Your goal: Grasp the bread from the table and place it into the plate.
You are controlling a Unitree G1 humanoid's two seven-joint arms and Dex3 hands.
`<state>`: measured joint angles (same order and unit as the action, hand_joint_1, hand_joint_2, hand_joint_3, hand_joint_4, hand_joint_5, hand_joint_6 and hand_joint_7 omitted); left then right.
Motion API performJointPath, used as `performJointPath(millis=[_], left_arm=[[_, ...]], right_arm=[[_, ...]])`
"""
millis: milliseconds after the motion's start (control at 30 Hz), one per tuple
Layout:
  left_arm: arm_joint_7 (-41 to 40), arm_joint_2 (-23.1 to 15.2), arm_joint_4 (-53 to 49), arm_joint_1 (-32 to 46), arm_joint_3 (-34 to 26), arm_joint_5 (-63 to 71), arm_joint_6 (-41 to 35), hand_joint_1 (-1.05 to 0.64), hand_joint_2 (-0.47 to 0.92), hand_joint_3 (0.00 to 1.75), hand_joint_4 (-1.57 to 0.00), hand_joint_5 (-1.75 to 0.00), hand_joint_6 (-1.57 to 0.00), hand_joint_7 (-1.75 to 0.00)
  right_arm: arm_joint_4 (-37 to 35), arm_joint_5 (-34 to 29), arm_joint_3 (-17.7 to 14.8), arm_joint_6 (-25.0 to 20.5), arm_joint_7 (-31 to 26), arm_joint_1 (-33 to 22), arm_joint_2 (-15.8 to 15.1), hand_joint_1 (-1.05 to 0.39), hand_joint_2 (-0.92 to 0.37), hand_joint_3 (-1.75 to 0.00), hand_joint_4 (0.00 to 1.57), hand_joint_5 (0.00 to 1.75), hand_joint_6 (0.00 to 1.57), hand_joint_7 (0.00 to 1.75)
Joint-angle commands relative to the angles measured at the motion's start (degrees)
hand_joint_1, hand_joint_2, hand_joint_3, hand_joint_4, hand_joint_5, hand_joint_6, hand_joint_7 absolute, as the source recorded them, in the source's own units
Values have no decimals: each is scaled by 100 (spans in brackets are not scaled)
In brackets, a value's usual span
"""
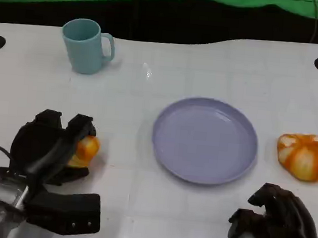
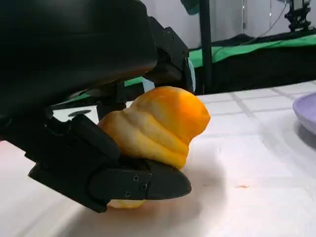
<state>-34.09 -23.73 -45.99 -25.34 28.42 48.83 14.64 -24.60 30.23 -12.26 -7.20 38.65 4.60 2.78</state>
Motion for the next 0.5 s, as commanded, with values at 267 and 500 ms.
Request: performJointPath(millis=[267, 500], left_arm=[[29, -15, 562, 96, -390, -471, 295, -24, 55, 93, -70, -175, -50, -172], [331, 323, 668, -325, -537, -844, 627, -24, 68, 64, -70, -175, -47, -174]], right_arm=[[-125, 12, -69, 86, 50, 94, -118, -103, -72, -1, 157, 71, 157, 34], [-141, -23, -47, 78, 37, 86, -148, -104, -71, 0, 157, 73, 157, 35]])
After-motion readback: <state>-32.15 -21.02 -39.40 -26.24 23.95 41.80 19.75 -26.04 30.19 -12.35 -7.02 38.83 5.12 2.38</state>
